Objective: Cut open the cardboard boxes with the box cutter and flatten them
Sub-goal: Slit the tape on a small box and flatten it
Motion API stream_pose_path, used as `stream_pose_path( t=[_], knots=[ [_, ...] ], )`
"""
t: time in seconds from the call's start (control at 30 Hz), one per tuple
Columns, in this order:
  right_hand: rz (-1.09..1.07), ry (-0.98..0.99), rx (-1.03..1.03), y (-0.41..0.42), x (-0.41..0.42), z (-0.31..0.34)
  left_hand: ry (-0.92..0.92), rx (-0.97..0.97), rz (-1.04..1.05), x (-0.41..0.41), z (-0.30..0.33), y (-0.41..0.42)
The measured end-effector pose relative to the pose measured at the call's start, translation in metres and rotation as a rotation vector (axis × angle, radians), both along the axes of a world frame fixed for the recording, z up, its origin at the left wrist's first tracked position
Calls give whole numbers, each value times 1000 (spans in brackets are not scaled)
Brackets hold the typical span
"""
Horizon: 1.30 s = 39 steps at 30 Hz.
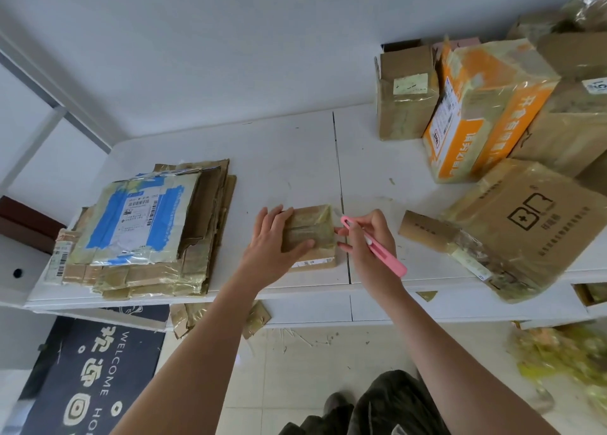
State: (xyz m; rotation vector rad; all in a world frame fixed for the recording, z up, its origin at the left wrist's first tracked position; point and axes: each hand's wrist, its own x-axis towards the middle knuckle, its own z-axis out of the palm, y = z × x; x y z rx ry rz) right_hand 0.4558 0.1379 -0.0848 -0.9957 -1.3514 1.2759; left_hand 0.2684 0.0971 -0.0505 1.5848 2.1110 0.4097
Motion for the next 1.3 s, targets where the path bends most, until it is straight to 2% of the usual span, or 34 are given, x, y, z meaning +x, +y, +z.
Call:
stream_pose_path(
  t=[0.3,0.43,0.6,1.03,1.3],
  knots=[
    [5,-128,92,10,-2,3,-29,41,12,-3,-4,3],
    [2,-150,119,10,-2,11,-44,128,45,-4,-7,6],
    [52,-262,207,13,-3,24,-116,156,97,-6,-8,11],
    [-21,-141,129,9,0,13,-64,139,134,-4,-9,12],
    [-3,-193,146,12,0,17,-63,160,124,-4,-9,13]
  ],
)
